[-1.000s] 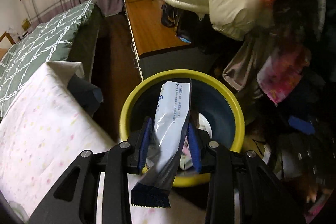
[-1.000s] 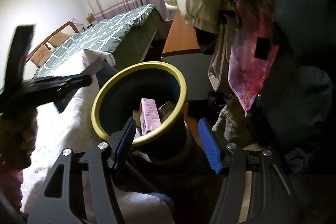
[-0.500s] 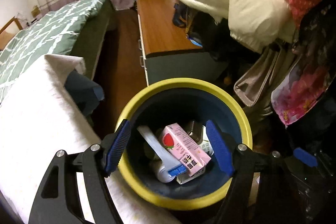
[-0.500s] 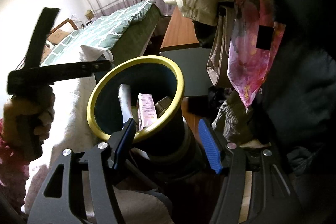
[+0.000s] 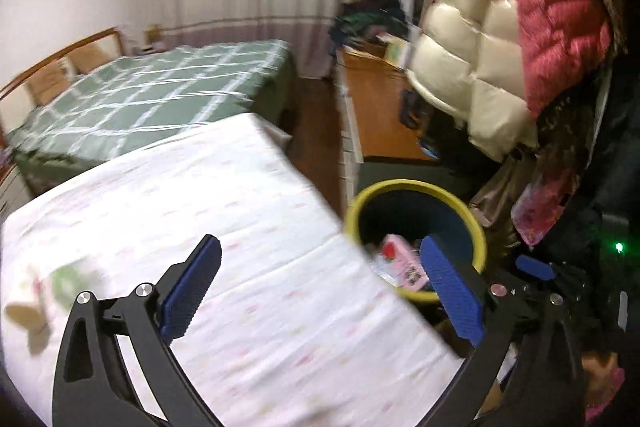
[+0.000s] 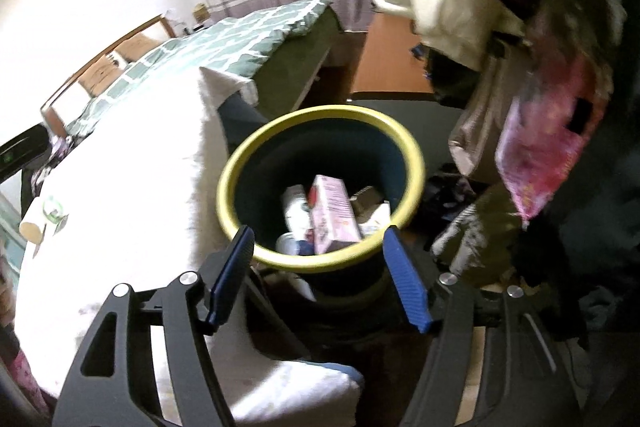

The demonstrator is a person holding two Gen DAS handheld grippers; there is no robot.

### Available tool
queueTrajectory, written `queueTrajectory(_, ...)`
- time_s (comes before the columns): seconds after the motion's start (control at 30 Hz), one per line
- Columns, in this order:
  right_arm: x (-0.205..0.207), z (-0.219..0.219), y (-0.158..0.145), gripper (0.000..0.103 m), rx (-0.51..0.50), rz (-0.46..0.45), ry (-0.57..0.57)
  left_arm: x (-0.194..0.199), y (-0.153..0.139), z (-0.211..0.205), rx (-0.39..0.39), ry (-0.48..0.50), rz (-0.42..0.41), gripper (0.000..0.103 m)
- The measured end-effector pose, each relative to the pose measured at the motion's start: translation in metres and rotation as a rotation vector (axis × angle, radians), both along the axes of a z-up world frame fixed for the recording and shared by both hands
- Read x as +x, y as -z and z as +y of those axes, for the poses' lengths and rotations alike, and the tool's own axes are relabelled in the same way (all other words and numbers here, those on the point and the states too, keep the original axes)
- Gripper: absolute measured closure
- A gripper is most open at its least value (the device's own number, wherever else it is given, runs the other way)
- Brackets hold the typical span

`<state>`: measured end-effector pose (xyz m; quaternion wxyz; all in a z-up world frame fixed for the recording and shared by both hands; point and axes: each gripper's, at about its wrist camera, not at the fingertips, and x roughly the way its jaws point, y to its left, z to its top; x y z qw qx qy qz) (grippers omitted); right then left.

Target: Collect trash

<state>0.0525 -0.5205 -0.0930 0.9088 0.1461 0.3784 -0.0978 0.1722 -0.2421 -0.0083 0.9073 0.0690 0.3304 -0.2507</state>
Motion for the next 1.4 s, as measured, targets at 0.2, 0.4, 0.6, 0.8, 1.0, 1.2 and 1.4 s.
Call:
queueTrajectory(0.2,0.019,0.046,-0.008,0.039,-0.02,0.001,-0.096,-0.026,-0.006,0.097,-0.034,-0.172,-0.025,0.005)
queueTrajectory(0.4,0.054,0.115,-0.019,0.039,-0.019,-0.007,-0.242,-0.053,-0.011,0.198,-0.038,-0.384,-0.071,0.005)
queueTrajectory(0.6,0.098,0.214,-0.035,0.037,-0.005,-0.046,-0.434,-0.075,-0.006,0.288,-0.053,-0.562,-0.068,0.005)
queueTrajectory(0.8,0.141,0.316,-0.047,0.029,-0.001,-0.077,-0.569,-0.08,0.012,0.34,-0.085,-0.634,-0.025,0.005)
queueTrajectory(1.0,0.184,0.365,-0.029,0.026,0.021,-0.003,-0.559,-0.078,0.023,0.342,-0.104,-0.625,-0.001,0.005)
queueTrajectory(1.2,0.2,0.388,-0.019,0.021,0.0,0.009,-0.529,-0.069,0.03,0.342,-0.121,-0.608,0.018,0.005)
queueTrajectory(1.4,0.218,0.413,-0.004,0.019,-0.063,0.053,-0.503,-0.064,0.037,0.345,-0.133,-0.601,0.037,0.005)
